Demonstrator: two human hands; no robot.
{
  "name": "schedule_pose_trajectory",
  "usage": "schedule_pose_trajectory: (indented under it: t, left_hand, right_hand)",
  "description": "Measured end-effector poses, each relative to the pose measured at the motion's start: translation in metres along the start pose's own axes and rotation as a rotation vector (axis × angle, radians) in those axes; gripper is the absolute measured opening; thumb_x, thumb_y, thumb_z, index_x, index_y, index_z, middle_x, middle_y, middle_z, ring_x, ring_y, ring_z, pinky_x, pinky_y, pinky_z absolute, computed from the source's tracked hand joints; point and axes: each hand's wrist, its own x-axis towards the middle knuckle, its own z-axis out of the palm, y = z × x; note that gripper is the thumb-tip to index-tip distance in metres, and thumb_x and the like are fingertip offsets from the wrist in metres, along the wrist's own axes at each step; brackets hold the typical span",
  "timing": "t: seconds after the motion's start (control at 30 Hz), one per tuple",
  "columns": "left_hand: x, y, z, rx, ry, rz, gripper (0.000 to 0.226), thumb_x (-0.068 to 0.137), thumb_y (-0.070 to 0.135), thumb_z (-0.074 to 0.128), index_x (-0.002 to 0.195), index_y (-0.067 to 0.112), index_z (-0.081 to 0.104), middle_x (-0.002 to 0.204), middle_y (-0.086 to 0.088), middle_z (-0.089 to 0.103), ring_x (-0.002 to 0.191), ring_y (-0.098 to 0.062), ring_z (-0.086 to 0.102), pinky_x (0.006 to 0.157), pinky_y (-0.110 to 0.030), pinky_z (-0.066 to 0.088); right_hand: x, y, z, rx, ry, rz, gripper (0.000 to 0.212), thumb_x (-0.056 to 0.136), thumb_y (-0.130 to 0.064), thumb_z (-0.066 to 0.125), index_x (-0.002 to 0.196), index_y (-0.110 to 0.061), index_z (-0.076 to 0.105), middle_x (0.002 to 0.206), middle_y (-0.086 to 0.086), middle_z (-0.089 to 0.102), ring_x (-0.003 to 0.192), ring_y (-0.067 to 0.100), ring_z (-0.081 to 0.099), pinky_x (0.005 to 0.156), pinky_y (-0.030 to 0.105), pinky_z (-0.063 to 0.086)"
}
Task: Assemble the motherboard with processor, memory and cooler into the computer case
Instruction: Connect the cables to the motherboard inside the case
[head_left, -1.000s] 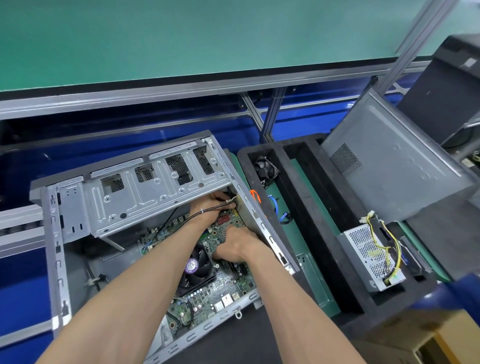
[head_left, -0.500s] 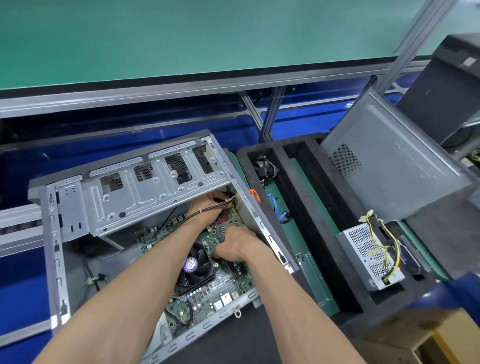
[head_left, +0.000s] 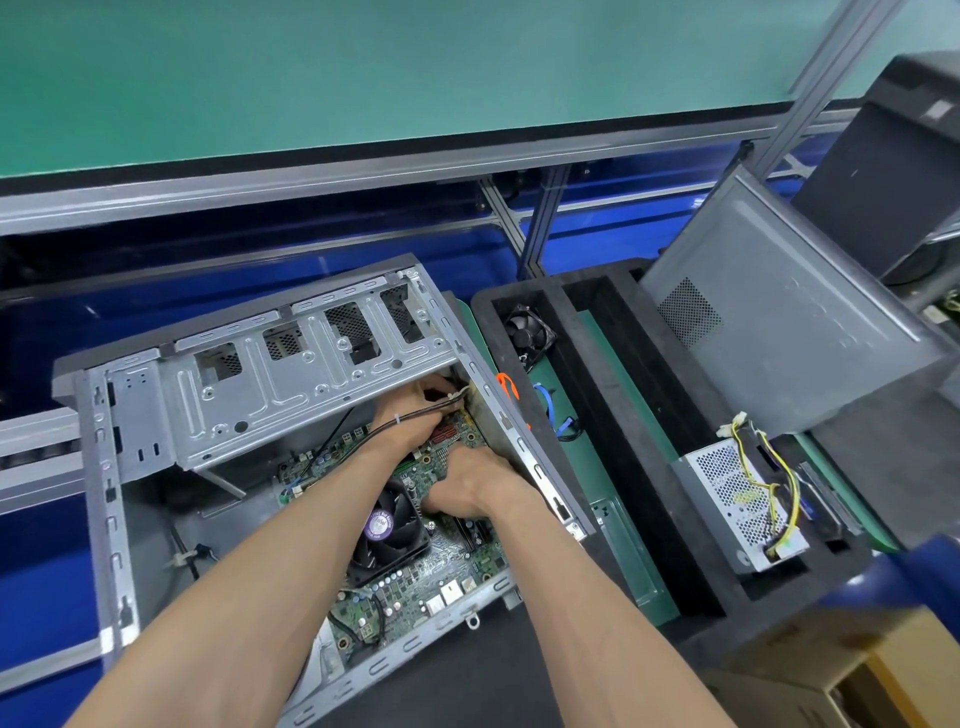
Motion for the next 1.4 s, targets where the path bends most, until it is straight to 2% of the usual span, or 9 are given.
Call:
schedule_pose_trajectory:
  t: [0.37,0.53,0.67,0.77,0.87,0.97,1.07,1.17,1.4]
  left_hand:
    - [-0.0012,0.0009,0.0021,0.037,0.007,0.044,0.01,0.086,0.044,0.072,0.094,0.039,0.068,0.108,0.007,0.071,0.094,-0.018,0.064,0.073,-0.024,0.047]
    - [-0.0017,0.0031,0.0012,0.038,-0.009,0.063,0.014,0.086,0.038,0.074,0.082,0.044,0.062,0.106,0.008,0.071,0.086,-0.012,0.059,0.063,-0.022,0.04]
    - [0.0002,0.0015,0.0027,0.05,-0.011,0.061,0.007,0.085,0.038,0.074,0.09,0.039,0.069,0.108,0.009,0.072,0.09,-0.014,0.063,0.062,-0.02,0.042]
    - [0.0,0.0009,0.0038,0.045,0.004,0.054,0.016,0.085,0.042,0.074,0.099,0.033,0.073,0.106,0.007,0.073,0.087,-0.015,0.064,0.067,-0.021,0.043]
    - [-0.0004,-0.0004,0.003,0.054,0.01,0.03,0.016,0.085,0.05,0.071,0.096,0.038,0.07,0.092,0.007,0.072,0.075,-0.016,0.063,0.057,-0.02,0.041]
    - [-0.0009,-0.001,0.0029,0.048,0.015,0.005,0.027,0.084,0.054,0.072,0.098,0.032,0.074,0.074,0.009,0.066,0.057,-0.002,0.052,0.045,-0.016,0.034]
    - [-0.0009,-0.0011,0.0026,0.03,0.012,0.019,0.028,0.083,0.053,0.073,0.105,0.036,0.075,0.09,0.009,0.071,0.063,0.007,0.051,0.049,-0.008,0.035]
    - [-0.0006,-0.0015,0.0025,0.048,0.003,0.039,0.029,0.083,0.053,0.072,0.106,0.036,0.076,0.103,0.004,0.076,0.079,-0.012,0.064,0.063,-0.018,0.045]
    - [0.0004,-0.0022,0.0026,0.048,0.006,0.037,0.027,0.084,0.053,0.072,0.106,0.037,0.076,0.098,0.012,0.074,0.069,-0.002,0.057,0.049,-0.005,0.033]
  right_hand:
    - [0.0012,-0.0003,0.0002,-0.004,0.004,0.002,0.061,0.089,-0.031,0.06,0.141,-0.006,0.042,0.146,0.022,0.042,0.128,0.04,0.048,0.102,0.044,0.045]
    - [0.0011,-0.0003,-0.0002,-0.011,0.008,0.002,0.061,0.089,-0.031,0.06,0.141,-0.005,0.042,0.144,0.022,0.045,0.126,0.039,0.05,0.099,0.043,0.047]
    - [0.001,-0.0001,-0.0001,-0.008,0.008,-0.003,0.058,0.089,-0.031,0.06,0.139,-0.005,0.044,0.143,0.021,0.046,0.124,0.039,0.051,0.098,0.041,0.048]
    - [0.0012,0.0002,-0.0003,-0.004,0.013,-0.006,0.057,0.089,-0.031,0.06,0.137,-0.005,0.046,0.141,0.021,0.048,0.122,0.038,0.053,0.095,0.04,0.048]
    - [0.0013,0.0007,0.0001,-0.002,0.011,-0.008,0.059,0.089,-0.032,0.06,0.139,-0.006,0.044,0.143,0.021,0.046,0.124,0.039,0.052,0.097,0.04,0.048]
    - [0.0015,0.001,0.0004,-0.003,0.014,-0.007,0.062,0.088,-0.033,0.06,0.141,-0.006,0.042,0.144,0.022,0.045,0.125,0.039,0.051,0.098,0.041,0.048]
    - [0.0014,0.0009,0.0002,-0.003,0.013,-0.009,0.06,0.088,-0.033,0.06,0.139,-0.006,0.044,0.142,0.022,0.047,0.124,0.039,0.052,0.097,0.04,0.048]
    - [0.0011,0.0007,-0.0002,-0.003,0.011,-0.01,0.058,0.088,-0.031,0.059,0.138,-0.006,0.044,0.142,0.022,0.046,0.123,0.039,0.052,0.097,0.04,0.048]
    - [0.0006,0.0008,-0.0011,0.006,0.01,-0.01,0.061,0.089,-0.031,0.059,0.142,-0.006,0.041,0.143,0.021,0.046,0.124,0.039,0.052,0.094,0.04,0.049]
